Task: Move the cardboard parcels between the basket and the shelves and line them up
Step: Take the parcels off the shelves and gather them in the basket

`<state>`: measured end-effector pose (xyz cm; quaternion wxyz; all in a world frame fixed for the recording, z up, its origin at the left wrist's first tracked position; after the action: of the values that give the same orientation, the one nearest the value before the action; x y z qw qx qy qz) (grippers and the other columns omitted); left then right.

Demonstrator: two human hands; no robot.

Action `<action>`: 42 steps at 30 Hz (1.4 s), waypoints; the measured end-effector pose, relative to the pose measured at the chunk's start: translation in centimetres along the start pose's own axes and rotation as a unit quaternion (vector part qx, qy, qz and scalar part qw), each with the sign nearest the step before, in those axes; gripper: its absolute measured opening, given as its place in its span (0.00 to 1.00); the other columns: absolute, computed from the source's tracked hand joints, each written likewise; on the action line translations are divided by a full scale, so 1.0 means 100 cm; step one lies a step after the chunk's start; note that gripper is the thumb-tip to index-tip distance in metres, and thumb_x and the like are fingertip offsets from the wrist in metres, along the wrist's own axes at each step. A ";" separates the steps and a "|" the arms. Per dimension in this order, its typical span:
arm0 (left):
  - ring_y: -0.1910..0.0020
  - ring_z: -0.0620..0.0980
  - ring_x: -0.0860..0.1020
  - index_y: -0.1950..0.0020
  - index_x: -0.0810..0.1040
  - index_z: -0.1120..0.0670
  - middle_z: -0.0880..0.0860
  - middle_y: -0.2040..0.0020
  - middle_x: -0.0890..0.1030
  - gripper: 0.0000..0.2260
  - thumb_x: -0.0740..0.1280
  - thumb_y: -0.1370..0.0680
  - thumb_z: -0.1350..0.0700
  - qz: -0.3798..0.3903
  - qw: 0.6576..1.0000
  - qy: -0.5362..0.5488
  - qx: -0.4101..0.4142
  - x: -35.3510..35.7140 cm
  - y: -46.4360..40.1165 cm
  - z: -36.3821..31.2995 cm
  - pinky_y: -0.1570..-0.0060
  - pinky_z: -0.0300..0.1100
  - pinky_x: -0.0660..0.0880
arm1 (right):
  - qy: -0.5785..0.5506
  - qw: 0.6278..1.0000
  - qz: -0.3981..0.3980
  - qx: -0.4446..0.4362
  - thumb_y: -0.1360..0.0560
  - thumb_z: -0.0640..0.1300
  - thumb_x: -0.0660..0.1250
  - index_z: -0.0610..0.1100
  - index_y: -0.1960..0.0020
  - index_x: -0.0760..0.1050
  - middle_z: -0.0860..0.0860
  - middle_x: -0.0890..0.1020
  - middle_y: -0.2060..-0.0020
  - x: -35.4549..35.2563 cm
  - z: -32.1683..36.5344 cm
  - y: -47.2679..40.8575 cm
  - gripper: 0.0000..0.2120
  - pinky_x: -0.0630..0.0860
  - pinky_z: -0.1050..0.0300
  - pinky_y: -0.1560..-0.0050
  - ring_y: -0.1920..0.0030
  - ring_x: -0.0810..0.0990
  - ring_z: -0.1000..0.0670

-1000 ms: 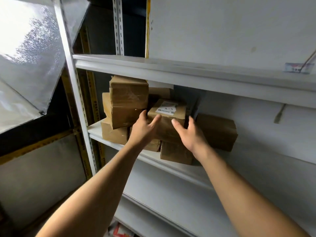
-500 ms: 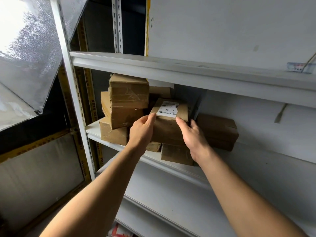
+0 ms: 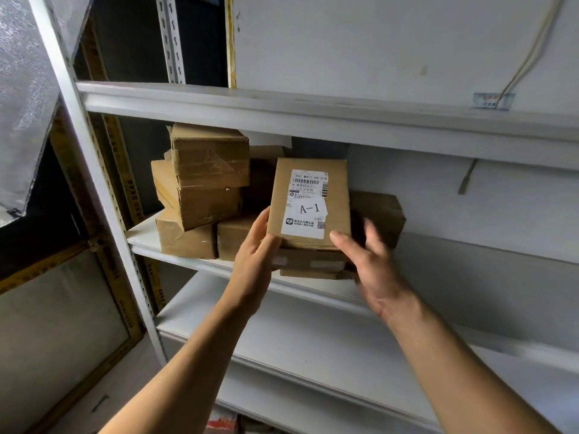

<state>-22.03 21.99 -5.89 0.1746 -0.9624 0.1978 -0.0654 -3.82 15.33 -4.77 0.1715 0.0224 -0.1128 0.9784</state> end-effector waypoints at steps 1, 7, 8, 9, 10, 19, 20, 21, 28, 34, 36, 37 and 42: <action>0.34 0.47 0.80 0.22 0.68 0.39 0.43 0.33 0.81 0.27 0.64 0.22 0.43 0.017 1.000 0.002 0.005 0.004 0.006 0.001 0.44 0.46 0.83 | -0.007 1.000 0.011 0.002 0.20 0.41 0.71 0.51 0.26 0.70 0.51 0.86 0.38 -0.006 0.000 0.010 0.24 0.76 0.54 0.31 0.36 0.84 0.52; 0.28 0.49 0.76 0.18 0.61 0.39 0.44 0.26 0.76 0.30 0.62 0.20 0.49 0.091 0.996 0.005 -0.005 0.032 0.035 0.024 0.32 0.51 0.77 | -0.004 1.000 -0.020 -0.006 0.21 0.43 0.72 0.50 0.22 0.70 0.47 0.80 0.29 -0.049 -0.014 0.064 0.29 0.67 0.40 0.22 0.27 0.77 0.44; 0.28 0.47 0.75 0.18 0.61 0.39 0.43 0.27 0.76 0.29 0.62 0.19 0.49 0.104 0.994 0.006 -0.008 0.040 0.040 0.026 0.31 0.50 0.77 | -0.003 1.000 -0.030 -0.008 0.21 0.44 0.72 0.51 0.21 0.69 0.48 0.79 0.28 -0.056 -0.017 0.074 0.30 0.66 0.39 0.22 0.26 0.75 0.44; 0.28 0.45 0.75 0.18 0.62 0.39 0.43 0.27 0.77 0.28 0.62 0.19 0.49 0.119 0.993 0.007 -0.013 0.049 0.044 0.029 0.32 0.48 0.77 | 0.000 0.999 -0.040 -0.005 0.21 0.44 0.71 0.52 0.20 0.68 0.48 0.79 0.28 -0.063 -0.019 0.084 0.30 0.65 0.39 0.21 0.25 0.75 0.44; 0.28 0.45 0.75 0.18 0.62 0.38 0.42 0.28 0.77 0.28 0.63 0.18 0.48 0.136 0.990 0.009 -0.019 0.058 0.049 0.032 0.32 0.48 0.76 | 0.003 0.999 -0.053 0.000 0.20 0.43 0.71 0.53 0.20 0.67 0.49 0.79 0.27 -0.070 -0.022 0.096 0.30 0.65 0.39 0.21 0.25 0.75 0.45; 0.25 0.45 0.72 0.19 0.65 0.39 0.42 0.26 0.76 0.26 0.63 0.17 0.48 0.290 0.955 0.034 -0.053 0.173 0.113 0.044 0.25 0.58 0.69 | 0.013 0.976 -0.217 0.031 0.18 0.41 0.68 0.57 0.20 0.66 0.54 0.81 0.30 -0.160 -0.027 0.225 0.29 0.68 0.43 0.22 0.28 0.78 0.51; 0.25 0.44 0.72 0.19 0.65 0.38 0.41 0.26 0.76 0.25 0.63 0.17 0.48 0.311 0.948 0.036 -0.056 0.188 0.124 0.044 0.26 0.56 0.69 | 0.011 0.971 -0.237 0.030 0.18 0.41 0.68 0.57 0.20 0.66 0.55 0.81 0.30 -0.171 -0.027 0.243 0.30 0.68 0.42 0.22 0.28 0.77 0.51; 0.26 0.42 0.72 0.20 0.65 0.36 0.40 0.26 0.76 0.24 0.64 0.16 0.48 0.329 0.941 0.038 -0.062 0.203 0.136 0.043 0.27 0.53 0.69 | 0.009 0.966 -0.257 0.030 0.19 0.42 0.69 0.58 0.20 0.66 0.55 0.81 0.30 -0.181 -0.027 0.261 0.30 0.68 0.41 0.22 0.28 0.77 0.51; 0.34 0.28 0.74 0.27 0.69 0.33 0.29 0.35 0.79 0.23 0.61 0.14 0.61 0.440 0.891 0.048 -0.102 0.306 0.256 0.028 0.41 0.24 0.71 | -0.020 0.916 -0.399 0.023 0.20 0.39 0.71 0.54 0.18 0.65 0.55 0.80 0.29 -0.236 -0.024 0.421 0.33 0.67 0.42 0.21 0.27 0.76 0.52; 0.38 0.25 0.75 0.28 0.70 0.32 0.25 0.39 0.79 0.24 0.64 0.15 0.59 0.524 0.843 0.018 -0.115 0.368 0.367 0.021 0.45 0.22 0.70 | -0.024 0.864 -0.500 0.052 0.19 0.44 0.72 0.59 0.19 0.64 0.57 0.80 0.29 -0.256 -0.031 0.564 0.33 0.69 0.44 0.23 0.27 0.76 0.53; 0.39 0.23 0.74 0.29 0.69 0.30 0.23 0.41 0.78 0.25 0.65 0.15 0.59 0.564 0.818 0.004 -0.113 0.387 0.399 0.025 0.44 0.21 0.70 | -0.033 0.848 -0.526 0.051 0.18 0.43 0.69 0.61 0.21 0.66 0.59 0.81 0.31 -0.257 -0.036 0.605 0.29 0.72 0.50 0.25 0.29 0.77 0.55; 0.38 0.24 0.74 0.29 0.68 0.28 0.24 0.40 0.78 0.25 0.66 0.15 0.58 0.588 0.800 -0.002 -0.116 0.397 0.413 0.030 0.40 0.24 0.70 | -0.040 0.838 -0.542 0.053 0.18 0.43 0.69 0.61 0.22 0.66 0.59 0.82 0.32 -0.257 -0.039 0.625 0.28 0.72 0.51 0.25 0.29 0.78 0.55; 0.24 0.45 0.70 0.24 0.61 0.24 0.36 0.25 0.73 0.29 0.68 0.22 0.36 0.704 0.694 -0.071 -0.136 0.440 0.487 0.065 0.24 0.58 0.67 | -0.053 0.780 -0.618 0.080 0.16 0.44 0.67 0.58 0.18 0.62 0.55 0.78 0.27 -0.259 -0.072 0.715 0.30 0.69 0.41 0.23 0.27 0.76 0.50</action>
<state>1.99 -35.65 -27.05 0.0499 -0.5568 0.8110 0.1728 -3.80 -57.03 -29.16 0.7308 0.1529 -0.0055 0.6652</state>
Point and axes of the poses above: each hand's wrist, its own y-axis away from the middle knuckle, its own x-axis out of the palm, z = x × y, the point moved 3 cm from there along -y, towards the middle knuckle
